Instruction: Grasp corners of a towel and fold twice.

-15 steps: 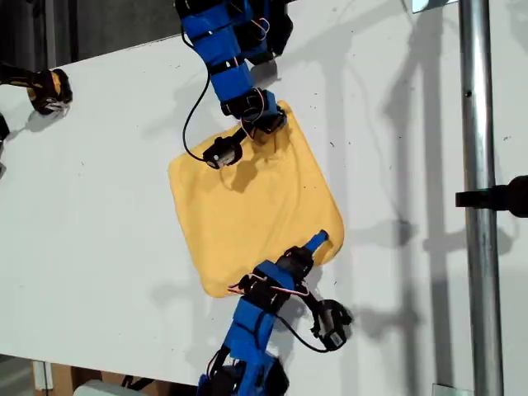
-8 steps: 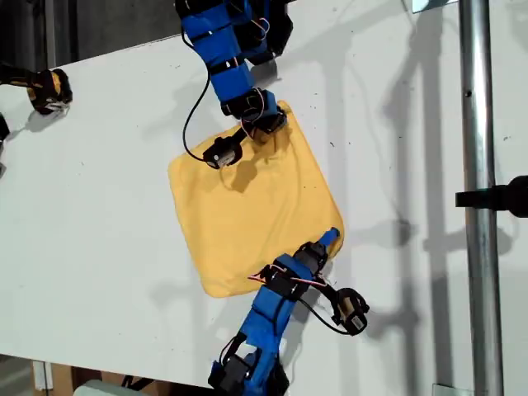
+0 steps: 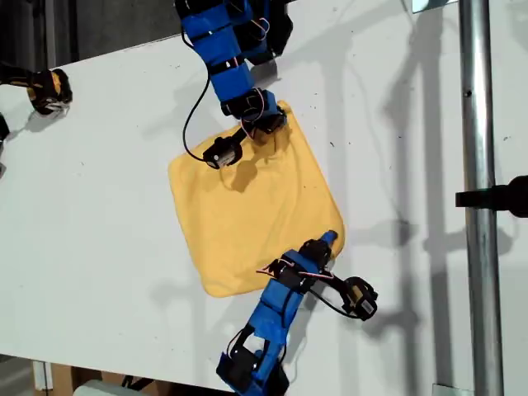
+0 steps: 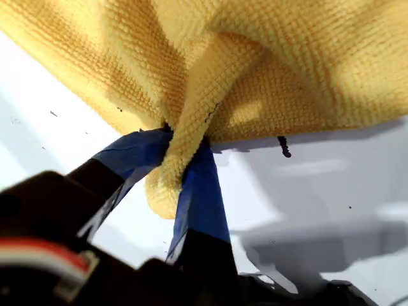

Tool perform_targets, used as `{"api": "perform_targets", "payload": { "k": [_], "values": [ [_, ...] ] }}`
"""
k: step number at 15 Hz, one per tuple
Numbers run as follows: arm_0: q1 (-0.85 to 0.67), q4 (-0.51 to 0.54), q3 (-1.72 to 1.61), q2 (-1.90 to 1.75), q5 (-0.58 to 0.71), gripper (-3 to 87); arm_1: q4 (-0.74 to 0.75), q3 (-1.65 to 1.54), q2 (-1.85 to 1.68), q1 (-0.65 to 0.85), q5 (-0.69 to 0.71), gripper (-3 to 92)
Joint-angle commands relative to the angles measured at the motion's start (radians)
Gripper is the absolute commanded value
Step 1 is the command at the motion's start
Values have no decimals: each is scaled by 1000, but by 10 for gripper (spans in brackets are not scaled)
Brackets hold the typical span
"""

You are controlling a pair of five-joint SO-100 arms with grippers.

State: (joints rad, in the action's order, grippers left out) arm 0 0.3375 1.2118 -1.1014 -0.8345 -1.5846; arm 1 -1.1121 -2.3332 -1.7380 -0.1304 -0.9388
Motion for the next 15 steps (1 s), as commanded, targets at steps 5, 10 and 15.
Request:
{"api": "perform_targets", "payload": {
  "k": [5,10,15],
  "values": [
    [18,26,20,67,-48,-17,11,23,0,-3,5,-1],
    [31,190,163,31,29,-17,2,40,-6,-26,-8,-1],
    [23,227,143,-204,166,-17,-284,385,-46,-127,-21,-1]
  ]
}}
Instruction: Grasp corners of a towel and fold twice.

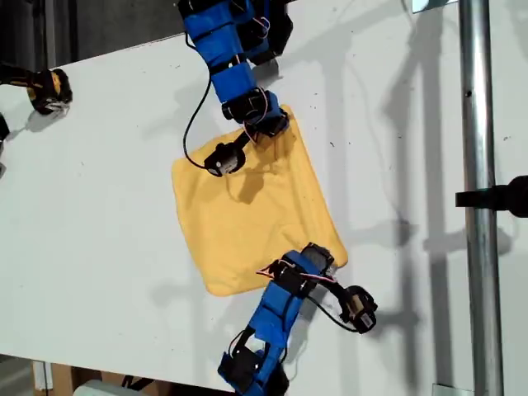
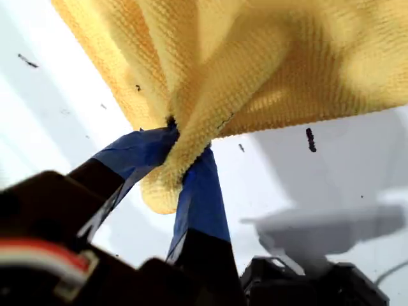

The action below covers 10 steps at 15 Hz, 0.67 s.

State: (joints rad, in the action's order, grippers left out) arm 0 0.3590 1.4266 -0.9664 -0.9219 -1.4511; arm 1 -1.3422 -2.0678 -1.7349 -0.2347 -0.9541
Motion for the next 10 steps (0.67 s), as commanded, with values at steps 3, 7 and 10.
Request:
{"api": "perform_targets", "payload": {
  "k": [3,7,10],
  "values": [
    [-5,26,3,-193,121,-17,-138,262,-38,-72,-6,-1],
    [43,64,0,-241,166,-17,-160,388,-11,-183,0,-1],
    [40,98,-20,-275,141,-17,-172,394,-40,-101,9,-1]
  ]
}}
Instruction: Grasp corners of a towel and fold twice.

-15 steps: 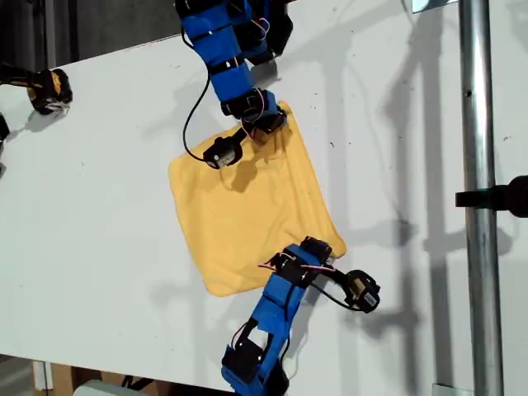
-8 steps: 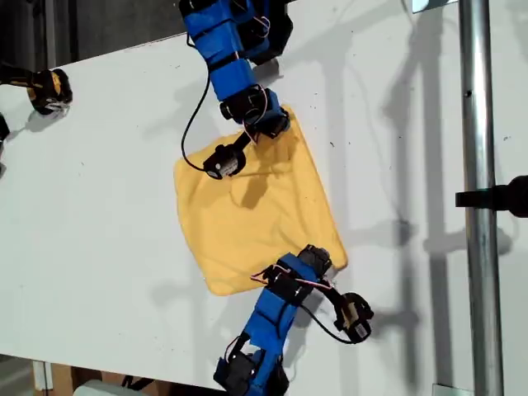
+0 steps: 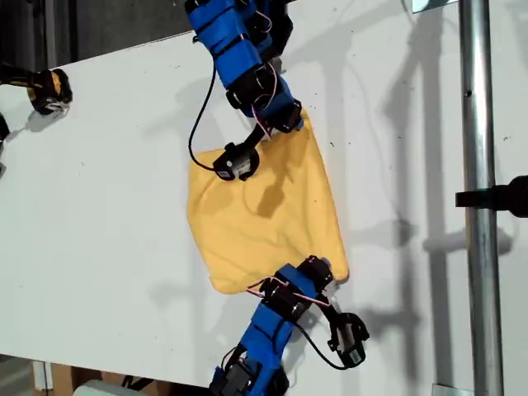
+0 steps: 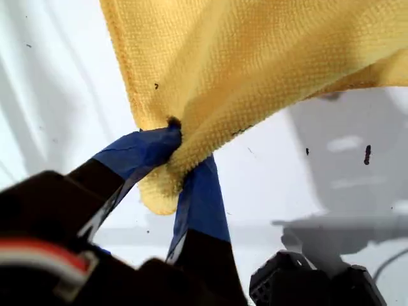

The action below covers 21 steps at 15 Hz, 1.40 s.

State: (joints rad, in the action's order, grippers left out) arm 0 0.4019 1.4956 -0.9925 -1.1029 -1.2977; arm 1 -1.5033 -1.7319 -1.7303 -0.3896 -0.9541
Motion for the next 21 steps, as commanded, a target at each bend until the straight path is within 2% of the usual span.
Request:
{"api": "perform_targets", "payload": {
  "k": [1,4,8,14,21],
  "values": [
    [-29,55,-14,-126,-5,-17,-18,60,-57,118,37,-1],
    [-141,84,-137,-322,66,-17,-67,144,-64,287,141,-1],
    [-376,34,-520,-647,140,-17,-75,163,-55,525,230,-1],
    [-732,-97,-902,-897,311,-17,107,201,48,854,437,-1],
    [-1057,-130,-914,-954,545,-17,325,405,239,1072,594,-1]
  ]
}}
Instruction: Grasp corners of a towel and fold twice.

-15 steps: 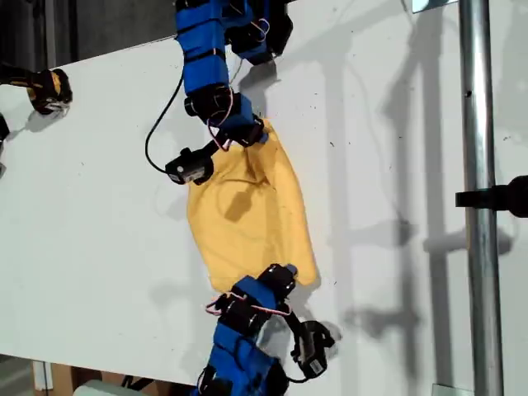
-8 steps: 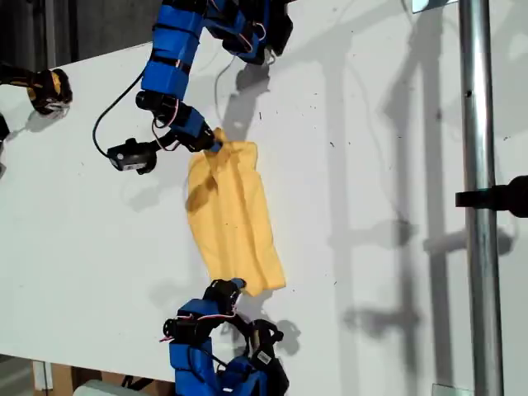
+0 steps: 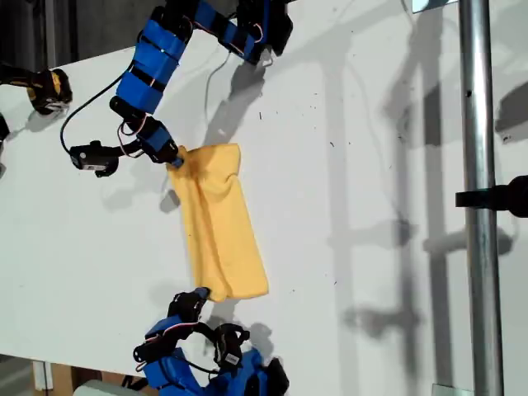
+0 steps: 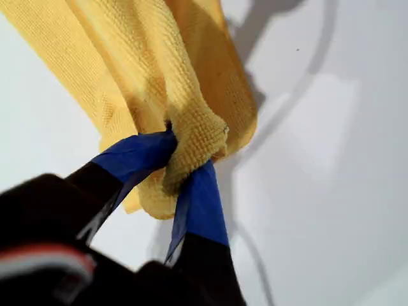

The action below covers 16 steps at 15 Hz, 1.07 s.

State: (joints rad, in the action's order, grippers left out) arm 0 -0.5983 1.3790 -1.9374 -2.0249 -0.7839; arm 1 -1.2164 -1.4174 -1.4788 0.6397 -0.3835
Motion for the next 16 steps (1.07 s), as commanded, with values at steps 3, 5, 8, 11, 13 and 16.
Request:
{"api": "perform_targets", "payload": {
  "k": [3,5,8,11,13,16],
  "values": [
    [-106,-6,114,-35,97,-17,58,192,-3,117,37,-1],
    [-118,5,141,-37,114,-17,78,212,-28,126,38,-1],
    [-91,12,115,-38,98,-17,72,150,-26,75,29,-1],
    [-11,-29,12,-40,32,-17,23,55,-21,-6,-28,-1],
    [46,-43,-35,-38,-25,-16,-46,46,-12,-34,-58,-1],
    [106,-114,-138,-34,-101,-16,-123,31,28,-43,-91,-1]
  ]
}}
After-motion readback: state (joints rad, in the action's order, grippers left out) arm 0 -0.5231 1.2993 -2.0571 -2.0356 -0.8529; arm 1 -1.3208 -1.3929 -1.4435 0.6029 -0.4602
